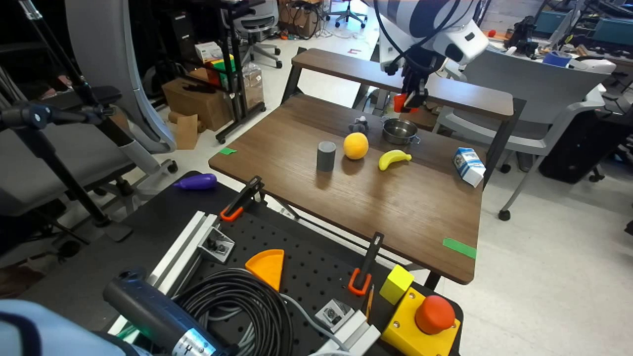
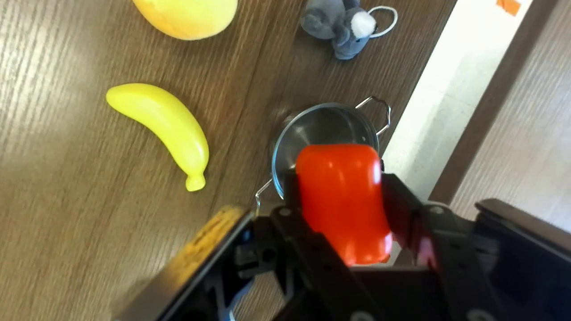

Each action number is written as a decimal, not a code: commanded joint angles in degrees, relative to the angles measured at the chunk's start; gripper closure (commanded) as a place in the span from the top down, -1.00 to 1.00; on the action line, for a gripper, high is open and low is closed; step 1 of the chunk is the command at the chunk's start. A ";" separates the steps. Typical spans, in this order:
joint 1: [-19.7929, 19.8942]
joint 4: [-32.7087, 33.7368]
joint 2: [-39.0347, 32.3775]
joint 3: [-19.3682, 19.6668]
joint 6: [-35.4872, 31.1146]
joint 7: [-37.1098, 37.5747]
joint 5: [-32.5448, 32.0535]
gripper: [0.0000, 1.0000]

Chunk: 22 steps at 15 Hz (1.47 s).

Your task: Pick up the orange toy and put it in the silver pot.

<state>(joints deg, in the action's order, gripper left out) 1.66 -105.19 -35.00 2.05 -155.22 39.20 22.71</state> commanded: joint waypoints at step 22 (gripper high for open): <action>3.40 11.70 -13.16 -3.06 -4.54 -8.64 3.42 -0.54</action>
<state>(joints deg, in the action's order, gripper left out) 4.18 -95.53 -46.22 0.47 -157.71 32.96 24.51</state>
